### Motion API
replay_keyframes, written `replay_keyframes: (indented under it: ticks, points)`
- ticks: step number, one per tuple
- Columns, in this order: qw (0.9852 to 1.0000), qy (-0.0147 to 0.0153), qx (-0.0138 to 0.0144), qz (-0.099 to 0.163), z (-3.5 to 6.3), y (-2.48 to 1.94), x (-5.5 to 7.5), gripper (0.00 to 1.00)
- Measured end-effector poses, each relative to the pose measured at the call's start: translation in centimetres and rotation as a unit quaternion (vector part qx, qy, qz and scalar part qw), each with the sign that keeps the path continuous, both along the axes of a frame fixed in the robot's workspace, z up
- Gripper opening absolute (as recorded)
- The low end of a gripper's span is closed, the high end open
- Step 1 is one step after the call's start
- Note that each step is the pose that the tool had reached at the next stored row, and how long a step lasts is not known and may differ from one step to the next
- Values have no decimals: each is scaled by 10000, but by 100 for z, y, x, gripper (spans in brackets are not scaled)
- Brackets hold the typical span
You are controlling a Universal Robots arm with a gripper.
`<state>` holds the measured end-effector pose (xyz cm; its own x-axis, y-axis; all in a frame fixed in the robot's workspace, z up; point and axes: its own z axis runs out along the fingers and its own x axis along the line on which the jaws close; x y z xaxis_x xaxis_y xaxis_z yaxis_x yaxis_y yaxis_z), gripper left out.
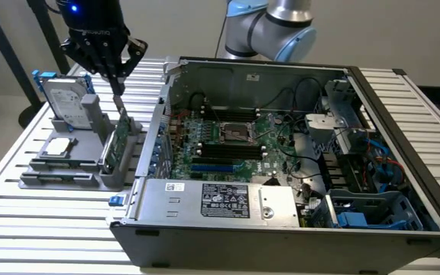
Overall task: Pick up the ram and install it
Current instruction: 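Reach for the ram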
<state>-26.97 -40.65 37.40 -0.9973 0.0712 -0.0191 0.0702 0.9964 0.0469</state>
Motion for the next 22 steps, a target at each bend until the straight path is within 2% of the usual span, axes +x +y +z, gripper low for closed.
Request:
replay_keyframes:
  ticks: [22]
  points:
    - [10000, 0, -24, 0, -162, -48, -1000, 11]
